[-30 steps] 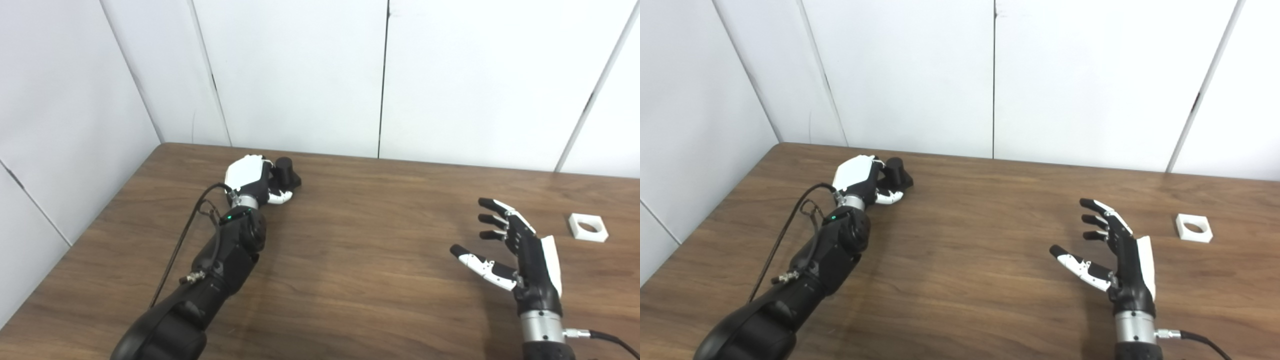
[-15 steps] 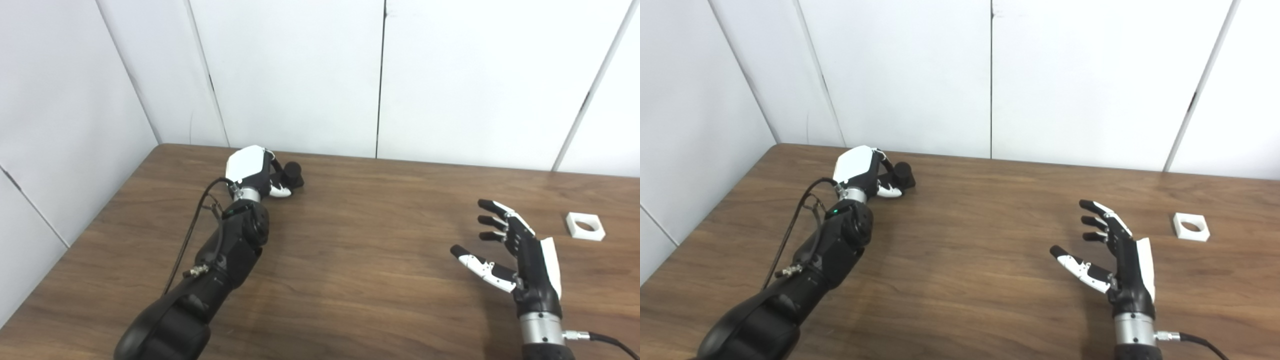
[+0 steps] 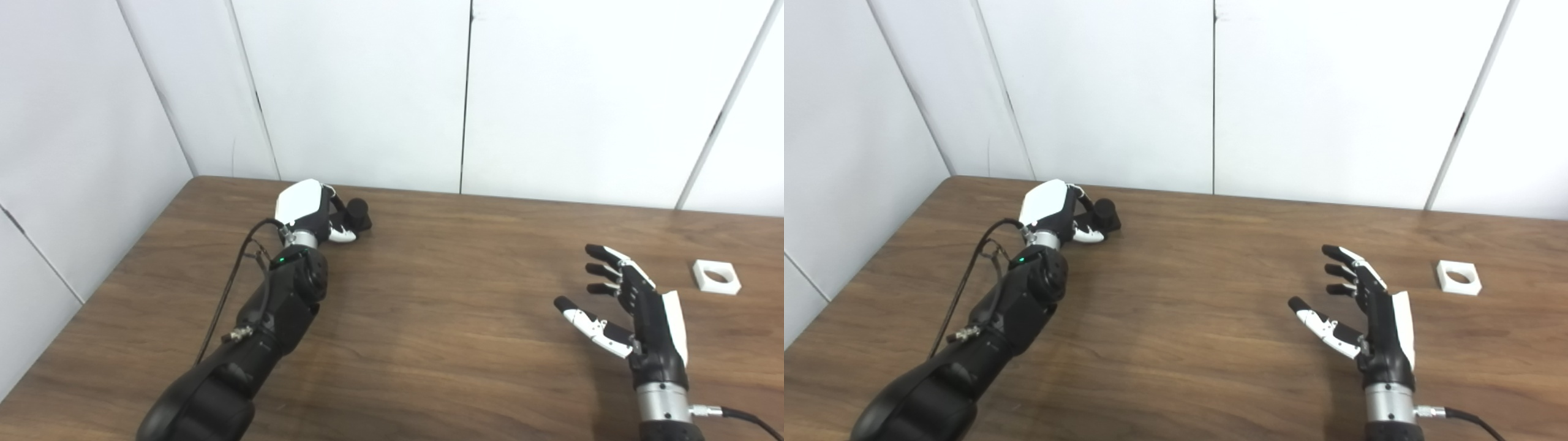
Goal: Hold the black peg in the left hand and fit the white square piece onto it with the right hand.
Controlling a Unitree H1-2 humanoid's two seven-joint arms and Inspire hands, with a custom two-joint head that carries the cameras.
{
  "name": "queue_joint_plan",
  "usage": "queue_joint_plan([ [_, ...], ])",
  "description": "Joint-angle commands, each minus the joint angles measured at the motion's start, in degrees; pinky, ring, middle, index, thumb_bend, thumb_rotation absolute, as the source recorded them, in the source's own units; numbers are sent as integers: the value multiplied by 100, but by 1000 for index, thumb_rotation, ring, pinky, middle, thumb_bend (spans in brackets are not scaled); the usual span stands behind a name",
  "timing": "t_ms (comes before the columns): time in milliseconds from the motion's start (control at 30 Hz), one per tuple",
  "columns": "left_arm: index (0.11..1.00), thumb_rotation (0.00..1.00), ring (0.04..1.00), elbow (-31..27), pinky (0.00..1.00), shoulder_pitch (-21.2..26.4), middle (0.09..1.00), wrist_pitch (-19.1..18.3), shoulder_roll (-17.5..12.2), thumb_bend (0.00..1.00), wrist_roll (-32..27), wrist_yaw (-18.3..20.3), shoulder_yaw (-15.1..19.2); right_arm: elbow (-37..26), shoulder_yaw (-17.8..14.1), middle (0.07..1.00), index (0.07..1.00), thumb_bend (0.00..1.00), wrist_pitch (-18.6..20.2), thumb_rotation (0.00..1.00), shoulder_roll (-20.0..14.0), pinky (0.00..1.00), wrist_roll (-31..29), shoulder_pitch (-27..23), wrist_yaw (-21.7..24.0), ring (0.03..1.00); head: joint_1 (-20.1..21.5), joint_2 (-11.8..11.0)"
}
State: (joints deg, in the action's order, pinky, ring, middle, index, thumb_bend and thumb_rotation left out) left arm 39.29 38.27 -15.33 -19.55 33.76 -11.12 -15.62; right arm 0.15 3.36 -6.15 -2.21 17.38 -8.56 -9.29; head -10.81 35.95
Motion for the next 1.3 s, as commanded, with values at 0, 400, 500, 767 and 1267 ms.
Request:
queue_joint_plan([
  [0, 483, 72, 959, -205, 988, -139, 889, 406, -84, 519, -355, 543, 23, -85, 2, 811, 753, 547, -45, 143, 37, 612, 66, 8, -38, 740, -2, 1],
  [400, 494, 81, 1000, -1024, 977, -480, 939, 1568, -330, 521, -1500, 2005, 208, -74, 2, 815, 749, 551, -36, 149, 39, 631, 80, -28, -66, 757, 94, 11],
  [500, 494, 82, 1000, -1083, 965, -538, 945, 1880, -372, 520, -1591, 2237, 202, -123, -9, 818, 752, 552, 30, 154, 54, 640, 52, -22, -49, 758, 140, 26],
  [767, 493, 85, 1000, -1325, 957, -752, 961, 2524, -364, 518, -1597, 2594, 75, -122, -29, 819, 751, 552, -40, 153, 36, 642, 31, -57, -60, 755, 258, 64],
  [1267, 493, 79, 1000, -1706, 961, -1162, 958, 3017, -6, 520, -1758, 3099, -327, -371, -50, 817, 758, 553, 187, 189, 59, 675, 180, -30, -74, 778, 630, 182],
])
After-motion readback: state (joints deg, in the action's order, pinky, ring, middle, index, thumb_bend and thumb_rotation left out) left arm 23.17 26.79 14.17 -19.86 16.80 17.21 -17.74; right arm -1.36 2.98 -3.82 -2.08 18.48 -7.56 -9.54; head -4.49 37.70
